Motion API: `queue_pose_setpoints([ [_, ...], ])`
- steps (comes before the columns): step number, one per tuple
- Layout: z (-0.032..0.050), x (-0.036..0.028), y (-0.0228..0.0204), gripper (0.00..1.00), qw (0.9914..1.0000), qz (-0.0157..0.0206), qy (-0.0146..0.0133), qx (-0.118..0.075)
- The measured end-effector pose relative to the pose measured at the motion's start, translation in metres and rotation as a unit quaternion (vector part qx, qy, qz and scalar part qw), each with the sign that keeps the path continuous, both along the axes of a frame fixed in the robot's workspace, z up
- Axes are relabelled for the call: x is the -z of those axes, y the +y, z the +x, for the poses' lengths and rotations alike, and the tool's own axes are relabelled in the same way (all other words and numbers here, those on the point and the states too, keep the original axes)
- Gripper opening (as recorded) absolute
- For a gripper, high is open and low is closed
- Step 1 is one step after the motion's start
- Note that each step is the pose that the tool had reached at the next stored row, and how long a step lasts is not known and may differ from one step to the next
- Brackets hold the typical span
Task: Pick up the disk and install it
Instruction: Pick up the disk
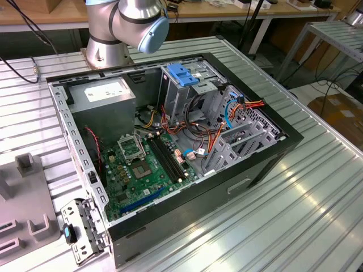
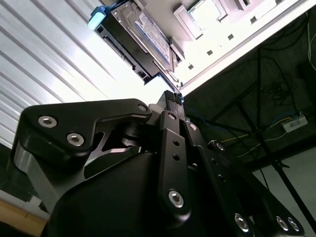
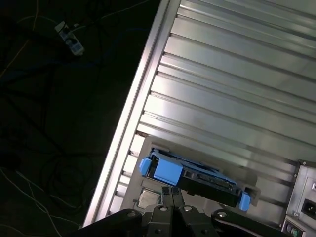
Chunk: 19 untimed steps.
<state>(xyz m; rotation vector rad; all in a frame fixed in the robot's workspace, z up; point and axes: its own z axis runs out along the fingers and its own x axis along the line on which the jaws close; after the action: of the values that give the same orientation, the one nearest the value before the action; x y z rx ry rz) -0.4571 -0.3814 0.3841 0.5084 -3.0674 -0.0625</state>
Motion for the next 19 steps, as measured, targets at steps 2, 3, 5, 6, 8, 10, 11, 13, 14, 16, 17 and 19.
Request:
queue_pose_setpoints([
  [2,0.0,0.0,0.0,0.11,0.99997,0.0,0.0,-0.008],
  [3,0.0,0.0,0.0,0.11,0.99995,0.0,0.0,-0.01],
  [5,0.0,0.0,0.0,0.11,0.99985,0.0,0.0,-0.018],
  [6,0.0,0.0,0.0,0.11,0.99978,0.0,0.0,-0.021],
  [8,0.0,0.0,0.0,0.11,0.99958,0.0,0.0,-0.029],
  [10,0.0,0.0,0.0,0.11,0.99938,0.0,0.0,-0.035],
  [11,0.0,0.0,0.0,0.11,0.99925,0.0,0.0,-0.039],
  [13,0.0,0.0,0.0,0.11,0.99896,0.0,0.0,-0.046],
  [14,0.0,0.0001,0.0,0.11,0.9988,0.0,0.0,-0.049],
  [16,0.0,0.0,0.0,0.11,0.99861,0.0,0.0,-0.053],
  [17,0.0,0.0,0.0,0.11,0.99852,0.0,0.0,-0.054],
  [19,0.0,0.0,0.0,0.11,0.99822,0.0,0.0,-0.06],
])
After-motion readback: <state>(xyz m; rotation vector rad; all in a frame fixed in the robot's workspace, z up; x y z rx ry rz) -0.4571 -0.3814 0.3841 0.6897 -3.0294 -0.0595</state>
